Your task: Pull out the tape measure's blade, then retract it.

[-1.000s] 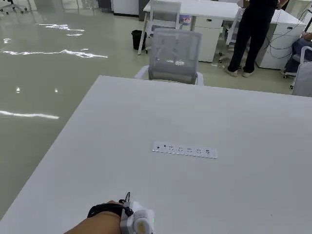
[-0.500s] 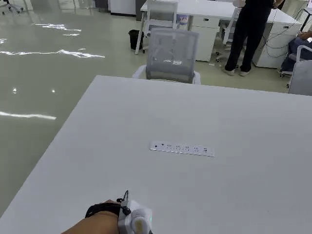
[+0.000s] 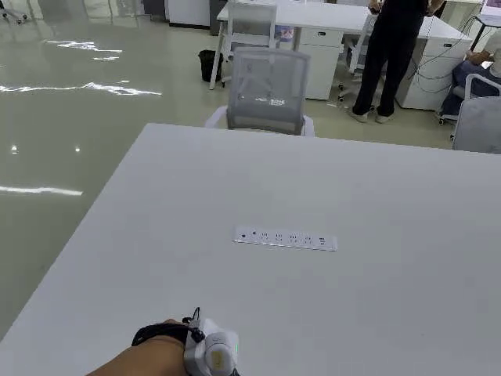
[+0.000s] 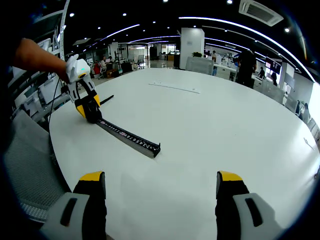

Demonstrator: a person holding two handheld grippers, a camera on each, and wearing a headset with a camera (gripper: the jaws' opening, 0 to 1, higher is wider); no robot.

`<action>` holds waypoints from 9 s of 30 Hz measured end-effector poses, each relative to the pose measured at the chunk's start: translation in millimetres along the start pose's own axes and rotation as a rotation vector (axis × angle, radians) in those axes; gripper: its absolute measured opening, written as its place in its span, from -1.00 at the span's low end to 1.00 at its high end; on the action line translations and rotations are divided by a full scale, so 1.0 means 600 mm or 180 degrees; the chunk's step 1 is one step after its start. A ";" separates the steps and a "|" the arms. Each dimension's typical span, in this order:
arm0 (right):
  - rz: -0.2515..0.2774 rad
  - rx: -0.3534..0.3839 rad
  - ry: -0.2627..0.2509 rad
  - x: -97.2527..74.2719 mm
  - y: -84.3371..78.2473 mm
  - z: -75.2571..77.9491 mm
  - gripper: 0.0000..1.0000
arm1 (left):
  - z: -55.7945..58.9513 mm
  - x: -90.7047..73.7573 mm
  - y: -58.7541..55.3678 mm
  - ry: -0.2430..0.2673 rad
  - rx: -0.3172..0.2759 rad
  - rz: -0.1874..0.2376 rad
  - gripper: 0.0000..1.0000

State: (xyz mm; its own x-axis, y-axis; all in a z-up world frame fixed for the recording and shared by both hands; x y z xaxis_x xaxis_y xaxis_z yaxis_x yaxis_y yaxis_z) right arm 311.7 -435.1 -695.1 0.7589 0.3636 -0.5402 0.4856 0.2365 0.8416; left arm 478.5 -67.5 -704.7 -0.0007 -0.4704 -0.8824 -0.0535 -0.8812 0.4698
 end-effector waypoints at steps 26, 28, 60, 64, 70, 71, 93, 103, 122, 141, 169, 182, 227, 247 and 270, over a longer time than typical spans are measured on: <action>0.0057 -0.0001 0.0116 -0.004 -0.001 -0.031 0.93 | 0.096 -0.113 -0.115 0.0953 -0.1874 0.1450 0.97; 0.0052 0.0012 0.0111 -0.006 -0.004 -0.033 0.93 | 0.118 -0.121 -0.118 0.0746 -0.2122 0.1820 0.98; 0.0017 0.0127 0.0227 -0.020 -0.009 -0.048 1.00 | 0.224 -0.187 -0.233 0.1533 -0.2541 0.2007 0.98; -0.0005 0.0140 0.0177 -0.023 -0.008 -0.043 1.00 | 0.232 -0.190 -0.236 0.1534 -0.2558 0.2009 0.98; 0.0011 0.0128 0.0189 -0.029 -0.016 -0.042 1.00 | 0.239 -0.194 -0.240 0.1582 -0.2569 0.1973 0.98; 0.0025 0.0141 0.0185 -0.030 -0.018 -0.042 1.00 | 0.240 -0.193 -0.241 0.1579 -0.2570 0.1974 0.98; -0.0035 0.0158 0.0122 -0.041 -0.023 -0.045 1.00 | 0.228 -0.195 -0.241 0.1704 -0.2675 0.2137 0.98; -0.0078 0.0138 0.0063 -0.048 -0.023 -0.044 1.00 | 0.224 -0.194 -0.218 0.1740 -0.2655 0.2030 0.98; 0.0012 0.0131 0.0106 -0.042 -0.016 -0.045 1.00 | 0.208 -0.193 -0.152 0.1807 -0.2630 0.1888 0.98; 0.0027 0.0061 0.0200 -0.020 -0.002 -0.046 1.00 | 0.178 -0.146 -0.068 0.2166 -0.2562 0.1796 0.98; 0.0127 -0.0292 0.0424 0.027 0.026 -0.034 0.68 | 0.154 -0.082 -0.020 0.2456 -0.2746 0.1661 0.98; 0.0057 -0.0326 0.0491 0.050 0.035 -0.019 0.60 | 0.138 -0.062 -0.018 0.2502 -0.3014 0.1718 0.98; -0.0431 -0.1019 0.1194 0.164 0.048 0.019 -0.31 | 0.088 -0.015 -0.001 0.2593 -0.3059 0.1602 0.75; -0.0514 -0.0946 0.1323 0.191 0.036 0.029 -0.64 | 0.092 0.000 0.005 0.2573 -0.2985 0.1591 0.67; -0.0533 -0.0928 0.1325 0.184 0.036 0.029 -0.70 | 0.079 0.014 0.004 0.2688 -0.3183 0.1374 0.34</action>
State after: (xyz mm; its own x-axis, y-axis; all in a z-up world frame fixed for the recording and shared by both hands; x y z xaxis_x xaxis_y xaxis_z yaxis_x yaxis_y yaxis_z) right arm 413.5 -405.5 -736.3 0.4164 0.6122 -0.6722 0.3996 0.5408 0.7401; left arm 431.0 -71.1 -712.3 0.7864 -0.2817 -0.5497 0.5301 -0.1490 0.8348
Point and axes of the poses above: the centre of the closed fingertips' face, and the gripper's own axes: x roughly forward along the fingers, z roughly to its right, y roughly out of its top, the point moved 10 cm from there along -x, roughly backward along the fingers, and after that the axes turned 6 degrees about z, right-handed, at the moved point
